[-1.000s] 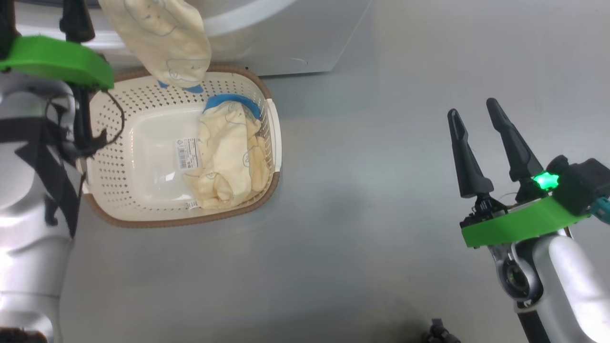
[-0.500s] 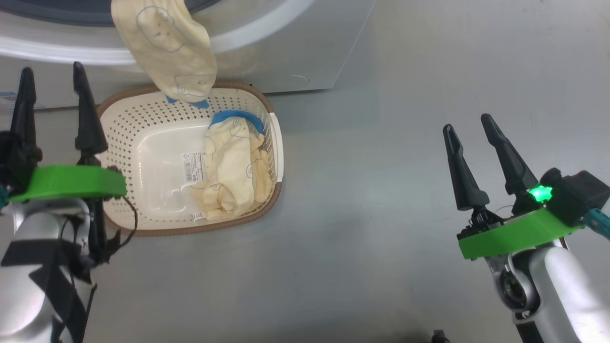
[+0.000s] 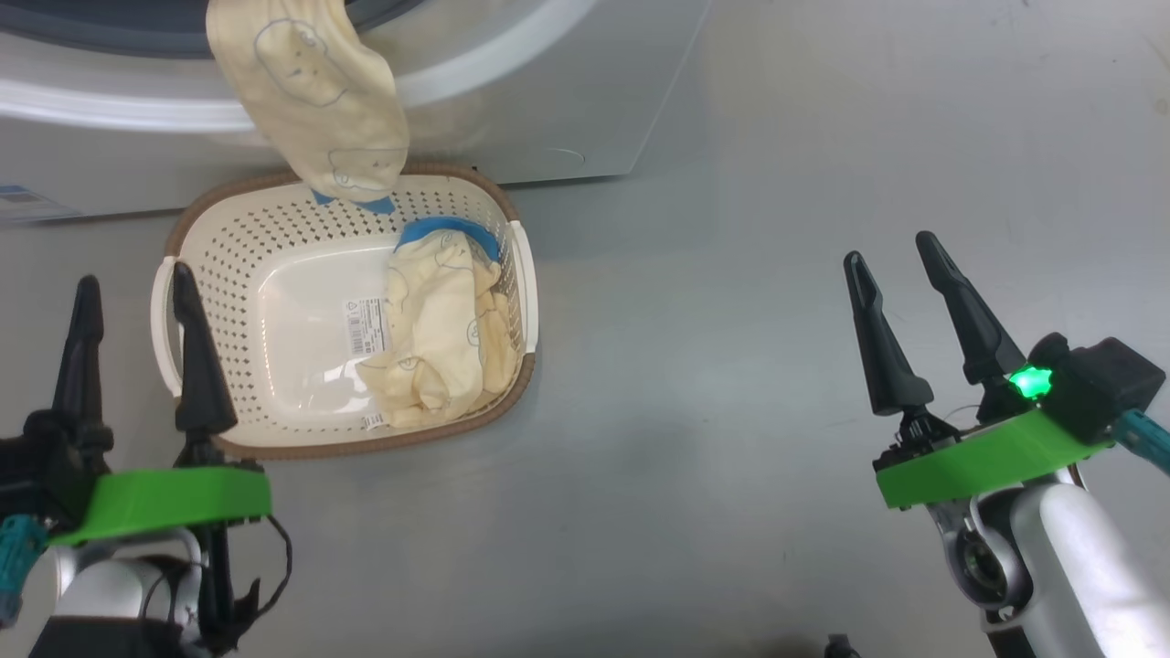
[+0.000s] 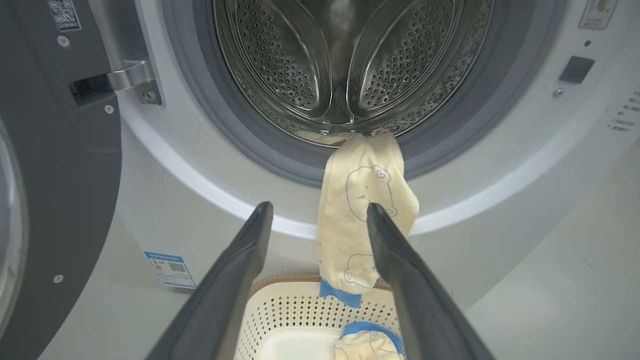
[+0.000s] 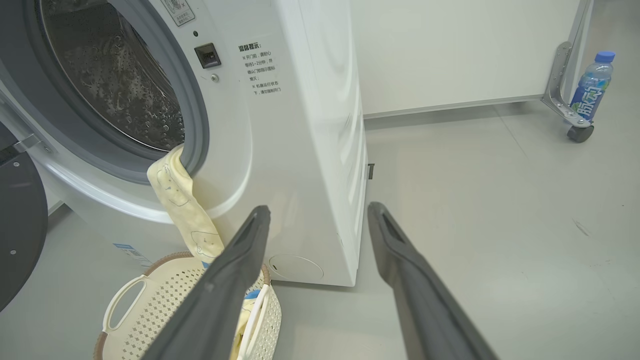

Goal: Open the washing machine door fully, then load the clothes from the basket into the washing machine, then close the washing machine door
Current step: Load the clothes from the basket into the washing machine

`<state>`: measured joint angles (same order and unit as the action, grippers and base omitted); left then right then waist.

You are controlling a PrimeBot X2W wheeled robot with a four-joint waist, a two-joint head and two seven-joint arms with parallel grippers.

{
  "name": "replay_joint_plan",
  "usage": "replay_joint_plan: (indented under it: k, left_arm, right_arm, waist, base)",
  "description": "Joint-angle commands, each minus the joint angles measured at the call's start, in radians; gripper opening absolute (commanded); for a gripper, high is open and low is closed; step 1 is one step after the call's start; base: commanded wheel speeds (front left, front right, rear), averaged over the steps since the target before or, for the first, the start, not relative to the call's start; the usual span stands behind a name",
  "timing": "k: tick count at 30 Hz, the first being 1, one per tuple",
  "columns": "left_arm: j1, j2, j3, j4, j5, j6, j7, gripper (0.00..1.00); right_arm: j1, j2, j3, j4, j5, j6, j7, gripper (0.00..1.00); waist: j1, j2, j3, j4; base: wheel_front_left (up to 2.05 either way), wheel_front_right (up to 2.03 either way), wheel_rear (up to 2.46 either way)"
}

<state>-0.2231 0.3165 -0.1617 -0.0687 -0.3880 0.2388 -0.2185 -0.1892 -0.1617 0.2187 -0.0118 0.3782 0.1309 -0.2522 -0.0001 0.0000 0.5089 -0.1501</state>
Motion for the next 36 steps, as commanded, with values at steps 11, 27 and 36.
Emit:
replay_joint_plan:
  k: [11,27,36]
  left_arm:
    - [0.1,0.028,0.056,-0.089,0.008,0.049,-0.006,1.0]
    - [0.073,0.012,0.045,-0.077,-0.003,0.046,-0.018,1.0]
    - [-0.092,0.002,-0.002,-0.014,-0.007,0.008,0.014,1.0]
  right_arm:
    - [0.01,-0.021,0.007,-0.032,-0.002,0.0,-0.01,1.0]
    - [0.006,-0.019,0.001,-0.034,-0.002,0.0,-0.01,1.0]
    - [-0.014,-0.019,0.008,-0.036,-0.004,0.0,-0.01,1.0]
  waist:
    - [0.0001,0.0,-0.007,-0.005]
    - [0.0001,0.0,0.015,-0.002]
    - [0.0001,0.0,0.042,-0.007]
  base:
    - [0.0,0.0,0.0]
    - [0.0,0.0,0.0]
    - [0.0,0.0,0.0]
